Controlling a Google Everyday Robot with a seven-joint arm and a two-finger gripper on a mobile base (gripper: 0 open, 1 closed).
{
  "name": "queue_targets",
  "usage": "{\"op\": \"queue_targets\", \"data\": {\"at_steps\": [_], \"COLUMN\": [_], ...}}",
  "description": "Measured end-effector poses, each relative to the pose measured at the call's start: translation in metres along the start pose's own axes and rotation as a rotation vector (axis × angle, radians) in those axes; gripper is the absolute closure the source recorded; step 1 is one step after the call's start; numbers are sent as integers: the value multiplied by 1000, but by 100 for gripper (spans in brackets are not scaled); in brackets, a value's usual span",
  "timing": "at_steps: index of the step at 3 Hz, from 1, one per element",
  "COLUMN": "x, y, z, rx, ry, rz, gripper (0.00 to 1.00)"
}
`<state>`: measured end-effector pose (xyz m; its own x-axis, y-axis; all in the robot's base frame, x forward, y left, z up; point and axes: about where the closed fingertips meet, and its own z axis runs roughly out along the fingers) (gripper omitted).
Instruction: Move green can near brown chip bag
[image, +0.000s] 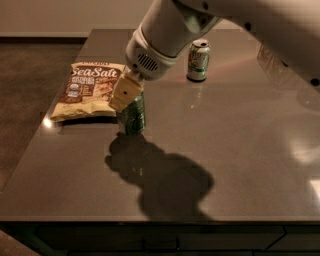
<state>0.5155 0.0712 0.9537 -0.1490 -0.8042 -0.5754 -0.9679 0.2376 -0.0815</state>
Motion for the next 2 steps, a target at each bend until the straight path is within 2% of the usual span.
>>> {"op": "queue_targets", "data": {"at_steps": [2], "x": [-10], "y": [5], "z": [34], "rx": [-20], "ry": [-11], "rz": [-10], "gripper": [100]}}
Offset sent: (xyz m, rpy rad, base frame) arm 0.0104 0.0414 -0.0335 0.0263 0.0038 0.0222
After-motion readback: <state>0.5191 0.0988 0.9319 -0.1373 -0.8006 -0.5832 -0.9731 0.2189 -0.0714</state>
